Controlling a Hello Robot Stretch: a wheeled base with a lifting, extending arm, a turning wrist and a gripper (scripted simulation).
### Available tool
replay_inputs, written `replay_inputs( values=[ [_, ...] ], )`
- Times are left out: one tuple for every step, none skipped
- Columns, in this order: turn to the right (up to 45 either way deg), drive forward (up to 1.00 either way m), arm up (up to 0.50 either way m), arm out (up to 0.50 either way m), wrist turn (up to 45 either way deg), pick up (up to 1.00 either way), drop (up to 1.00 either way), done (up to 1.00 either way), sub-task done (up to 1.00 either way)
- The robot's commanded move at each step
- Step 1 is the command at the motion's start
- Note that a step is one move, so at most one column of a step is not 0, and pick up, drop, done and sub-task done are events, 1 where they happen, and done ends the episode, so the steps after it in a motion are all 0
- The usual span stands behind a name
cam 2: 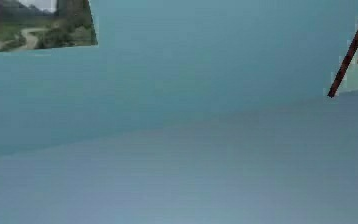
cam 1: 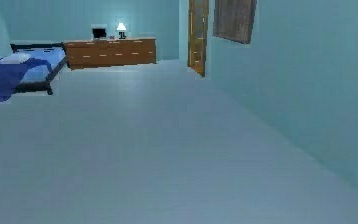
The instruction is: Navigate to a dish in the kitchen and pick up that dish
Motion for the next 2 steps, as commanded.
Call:
replay_inputs(
  values=[
    [0.0, 1.0, 0.0, 0.0, 0.0, 0.0, 0.0, 0.0, 0.0],
    [0.0, 1.0, 0.0, 0.0, 0.0, 0.0, 0.0, 0.0, 0.0]
  ],
)
